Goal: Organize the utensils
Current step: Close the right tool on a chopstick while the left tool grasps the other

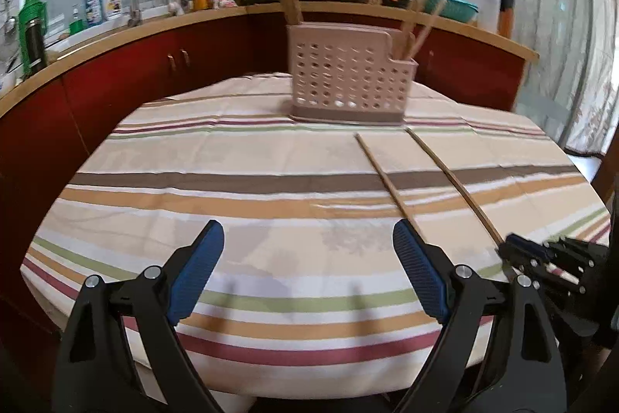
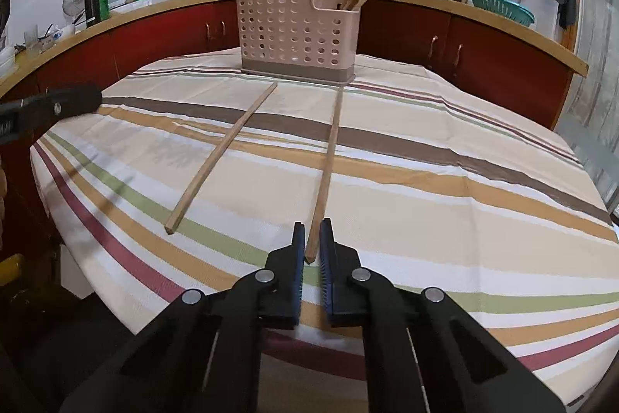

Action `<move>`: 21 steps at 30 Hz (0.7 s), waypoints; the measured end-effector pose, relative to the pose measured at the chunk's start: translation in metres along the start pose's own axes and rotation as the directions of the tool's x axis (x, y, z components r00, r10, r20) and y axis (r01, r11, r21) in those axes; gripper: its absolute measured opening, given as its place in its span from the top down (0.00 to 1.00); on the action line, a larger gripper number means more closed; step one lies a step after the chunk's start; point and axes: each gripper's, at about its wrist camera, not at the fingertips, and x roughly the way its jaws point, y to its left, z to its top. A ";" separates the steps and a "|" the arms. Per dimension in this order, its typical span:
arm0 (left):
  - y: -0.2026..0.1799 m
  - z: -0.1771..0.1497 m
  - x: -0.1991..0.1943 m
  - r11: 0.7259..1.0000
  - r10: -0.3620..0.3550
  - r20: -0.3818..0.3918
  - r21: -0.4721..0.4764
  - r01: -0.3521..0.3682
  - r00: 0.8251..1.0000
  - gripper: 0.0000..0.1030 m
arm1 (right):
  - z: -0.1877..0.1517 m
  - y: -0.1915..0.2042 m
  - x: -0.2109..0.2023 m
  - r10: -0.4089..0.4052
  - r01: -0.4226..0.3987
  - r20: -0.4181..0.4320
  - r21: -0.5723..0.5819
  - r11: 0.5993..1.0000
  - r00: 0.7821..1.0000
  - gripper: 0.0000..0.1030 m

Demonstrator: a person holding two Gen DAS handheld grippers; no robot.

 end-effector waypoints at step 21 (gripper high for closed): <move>-0.044 -0.032 0.052 0.997 0.024 -0.204 0.072 -0.009 0.979 0.17 | -0.009 -0.039 -0.009 0.020 -0.021 0.021 0.084 0.996 1.000 0.93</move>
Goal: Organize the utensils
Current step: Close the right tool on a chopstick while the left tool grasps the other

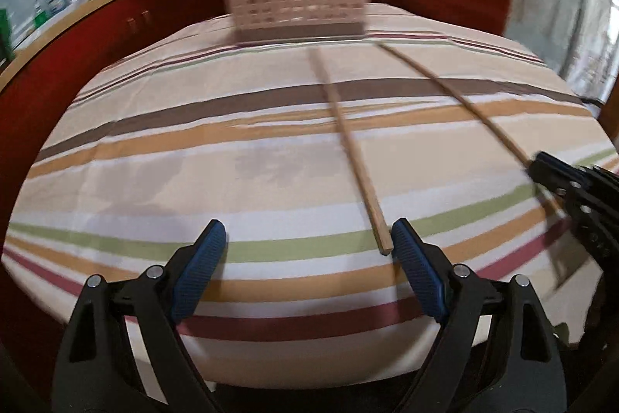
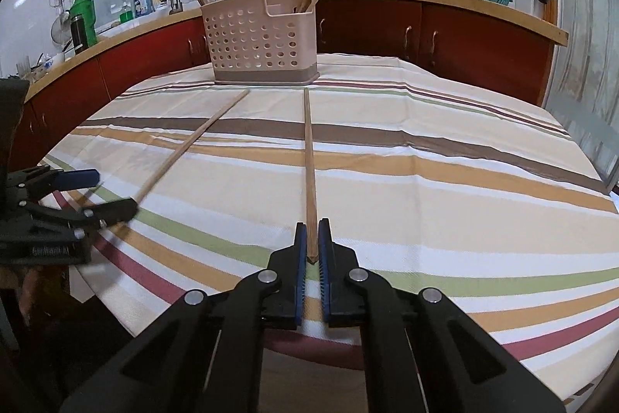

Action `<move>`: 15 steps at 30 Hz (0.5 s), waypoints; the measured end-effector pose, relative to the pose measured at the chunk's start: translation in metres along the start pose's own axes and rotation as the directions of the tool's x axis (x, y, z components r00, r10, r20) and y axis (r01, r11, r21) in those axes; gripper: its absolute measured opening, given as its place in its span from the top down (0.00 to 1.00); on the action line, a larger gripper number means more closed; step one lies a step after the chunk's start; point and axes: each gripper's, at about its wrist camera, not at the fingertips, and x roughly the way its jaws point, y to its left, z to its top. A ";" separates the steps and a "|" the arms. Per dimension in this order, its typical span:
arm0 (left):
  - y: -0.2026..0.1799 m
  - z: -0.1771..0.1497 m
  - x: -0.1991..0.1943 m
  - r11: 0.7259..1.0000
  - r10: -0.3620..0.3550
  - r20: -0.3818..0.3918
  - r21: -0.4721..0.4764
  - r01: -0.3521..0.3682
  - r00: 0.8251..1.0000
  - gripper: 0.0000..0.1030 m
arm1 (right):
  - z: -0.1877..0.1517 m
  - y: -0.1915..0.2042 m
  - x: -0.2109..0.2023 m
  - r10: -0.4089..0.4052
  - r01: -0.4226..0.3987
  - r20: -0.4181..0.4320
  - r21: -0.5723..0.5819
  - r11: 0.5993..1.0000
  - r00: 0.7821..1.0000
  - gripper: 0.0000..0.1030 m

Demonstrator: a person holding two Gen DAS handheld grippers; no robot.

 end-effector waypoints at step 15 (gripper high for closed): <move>-0.004 0.004 -0.002 0.993 -0.113 0.027 0.048 0.112 0.993 0.63 | 0.002 0.005 0.000 -0.006 0.006 -0.002 -0.022 1.000 1.000 0.93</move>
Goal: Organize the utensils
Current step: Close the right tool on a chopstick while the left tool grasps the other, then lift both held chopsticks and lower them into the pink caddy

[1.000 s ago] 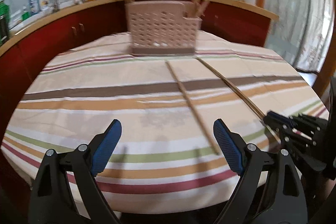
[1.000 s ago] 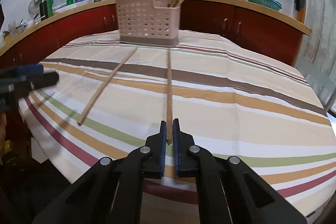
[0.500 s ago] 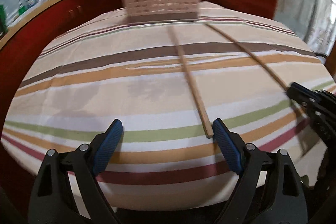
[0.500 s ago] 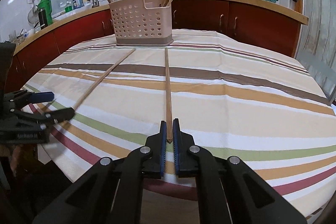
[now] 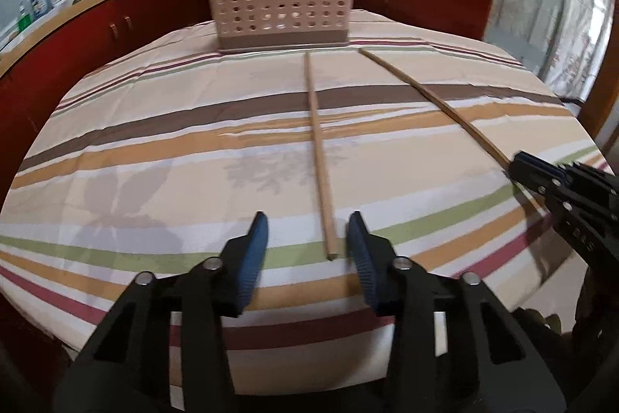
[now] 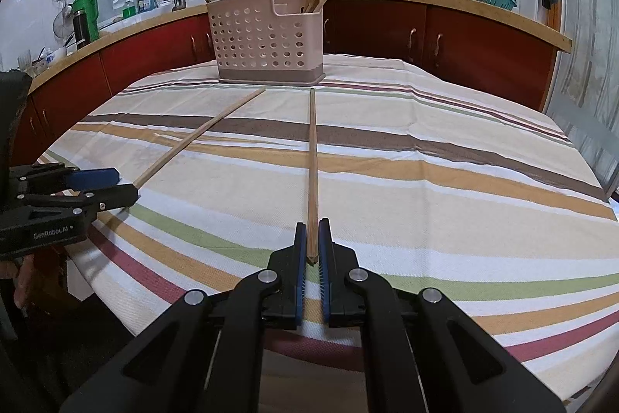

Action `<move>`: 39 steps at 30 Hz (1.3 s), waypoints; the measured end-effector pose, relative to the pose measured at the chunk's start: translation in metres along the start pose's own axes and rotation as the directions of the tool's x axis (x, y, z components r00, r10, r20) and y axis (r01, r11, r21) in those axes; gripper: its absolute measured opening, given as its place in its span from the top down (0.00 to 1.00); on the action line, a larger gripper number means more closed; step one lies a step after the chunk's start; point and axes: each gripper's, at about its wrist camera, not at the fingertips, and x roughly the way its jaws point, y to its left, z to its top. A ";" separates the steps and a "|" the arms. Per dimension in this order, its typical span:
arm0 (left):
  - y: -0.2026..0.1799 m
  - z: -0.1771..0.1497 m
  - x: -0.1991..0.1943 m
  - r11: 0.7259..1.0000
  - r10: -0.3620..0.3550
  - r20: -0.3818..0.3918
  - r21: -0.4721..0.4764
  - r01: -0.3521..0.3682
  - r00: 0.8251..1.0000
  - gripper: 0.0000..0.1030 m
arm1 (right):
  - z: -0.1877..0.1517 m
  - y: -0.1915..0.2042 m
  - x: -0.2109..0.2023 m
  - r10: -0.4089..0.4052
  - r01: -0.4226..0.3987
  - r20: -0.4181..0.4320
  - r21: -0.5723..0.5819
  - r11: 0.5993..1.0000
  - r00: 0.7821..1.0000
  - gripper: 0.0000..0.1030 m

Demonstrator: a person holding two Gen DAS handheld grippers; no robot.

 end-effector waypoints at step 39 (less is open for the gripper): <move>0.029 0.054 -0.106 1.000 -0.016 0.300 0.009 0.014 0.954 0.94 | 0.069 0.009 -0.080 0.002 0.007 0.277 -0.034 0.999 0.961 0.94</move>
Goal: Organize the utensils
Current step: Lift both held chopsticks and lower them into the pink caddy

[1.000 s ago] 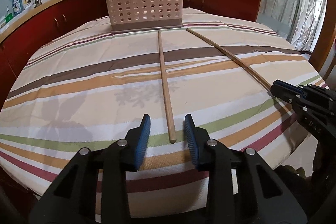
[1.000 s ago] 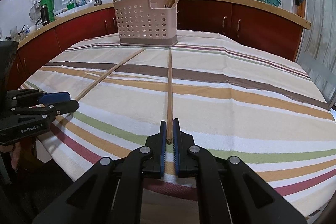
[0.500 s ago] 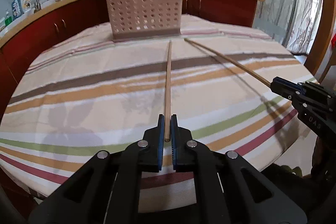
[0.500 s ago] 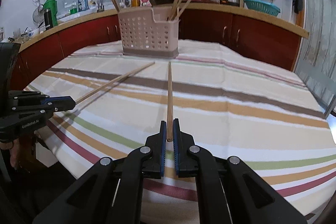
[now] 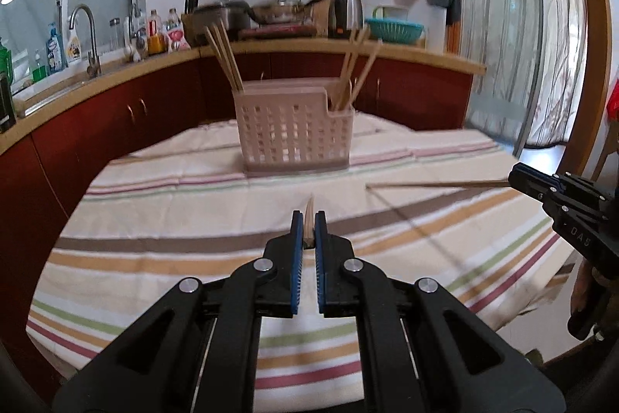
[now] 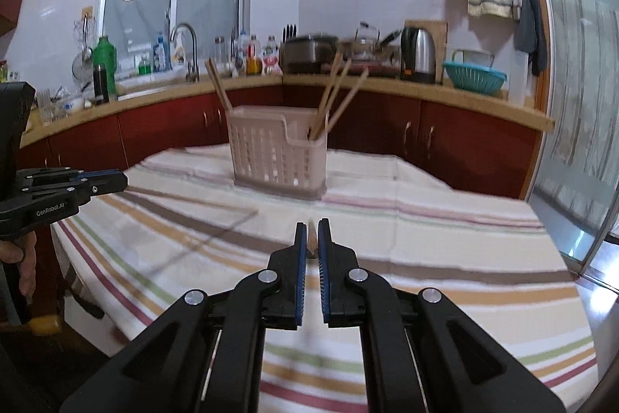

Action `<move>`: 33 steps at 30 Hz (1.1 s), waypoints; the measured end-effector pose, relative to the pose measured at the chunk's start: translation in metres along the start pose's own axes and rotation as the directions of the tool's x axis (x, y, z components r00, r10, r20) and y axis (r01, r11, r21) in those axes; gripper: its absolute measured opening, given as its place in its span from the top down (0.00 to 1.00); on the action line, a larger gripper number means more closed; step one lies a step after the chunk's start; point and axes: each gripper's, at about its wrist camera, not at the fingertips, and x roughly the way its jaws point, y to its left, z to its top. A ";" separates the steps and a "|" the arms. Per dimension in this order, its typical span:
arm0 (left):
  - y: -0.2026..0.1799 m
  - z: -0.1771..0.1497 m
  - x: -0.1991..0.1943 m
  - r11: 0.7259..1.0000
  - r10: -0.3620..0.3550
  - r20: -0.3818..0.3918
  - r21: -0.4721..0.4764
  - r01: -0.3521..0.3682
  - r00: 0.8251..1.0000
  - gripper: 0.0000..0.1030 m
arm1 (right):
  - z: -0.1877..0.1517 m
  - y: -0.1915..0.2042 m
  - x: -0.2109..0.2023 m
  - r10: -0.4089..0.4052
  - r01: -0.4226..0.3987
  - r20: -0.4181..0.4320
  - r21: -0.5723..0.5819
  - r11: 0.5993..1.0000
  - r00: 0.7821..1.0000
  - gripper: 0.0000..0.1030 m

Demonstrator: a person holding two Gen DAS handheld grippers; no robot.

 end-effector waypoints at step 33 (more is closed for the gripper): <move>0.034 0.100 0.039 0.997 -0.079 0.112 0.027 0.077 0.991 0.93 | 0.094 0.001 0.059 0.066 -0.063 0.175 -0.021 0.998 0.982 0.93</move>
